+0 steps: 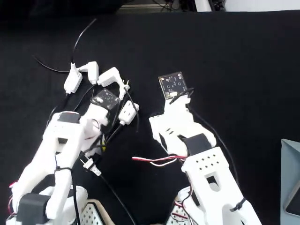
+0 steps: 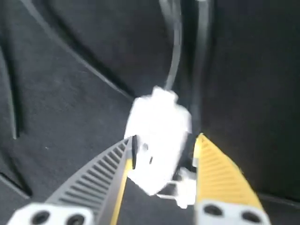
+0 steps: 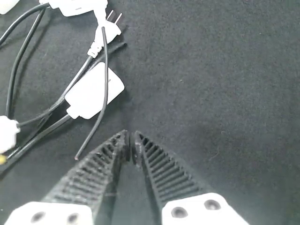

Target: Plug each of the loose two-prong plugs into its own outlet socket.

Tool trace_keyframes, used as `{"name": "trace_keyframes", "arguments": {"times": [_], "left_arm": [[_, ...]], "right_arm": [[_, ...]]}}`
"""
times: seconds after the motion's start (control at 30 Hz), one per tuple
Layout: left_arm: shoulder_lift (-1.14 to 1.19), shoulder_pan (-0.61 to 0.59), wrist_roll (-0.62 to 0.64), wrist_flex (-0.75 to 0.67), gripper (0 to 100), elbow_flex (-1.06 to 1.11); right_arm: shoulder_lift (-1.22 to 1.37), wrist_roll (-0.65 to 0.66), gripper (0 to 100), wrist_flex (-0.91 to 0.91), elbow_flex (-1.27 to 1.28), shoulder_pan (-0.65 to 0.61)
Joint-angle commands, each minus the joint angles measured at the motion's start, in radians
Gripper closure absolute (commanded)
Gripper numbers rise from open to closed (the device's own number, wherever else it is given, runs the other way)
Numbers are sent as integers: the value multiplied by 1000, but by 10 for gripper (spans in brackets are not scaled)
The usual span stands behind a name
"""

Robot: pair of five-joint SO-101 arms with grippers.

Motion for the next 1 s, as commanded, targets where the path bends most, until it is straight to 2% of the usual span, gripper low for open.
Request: {"name": "trace_keyframes", "arguments": {"times": [0.0,0.17,0.5,0.73,0.87,0.97], "left_arm": [[167,-67,-11,-29,798,-128],[293,-74,-9,-28,848,-203],[187,-61,9,57,959,-315],[244,68,81,54,959,-367],[338,70,104,54,959,-421],[404,65,103,61,875,-432]], "right_arm": [[-19,3,984,-15,-1,9],[-19,3,984,-15,-1,8],[-19,3,984,-17,-1,8],[-19,3,984,-17,-1,8],[-19,3,984,-17,-1,8],[-19,3,984,-17,1,8]]}}
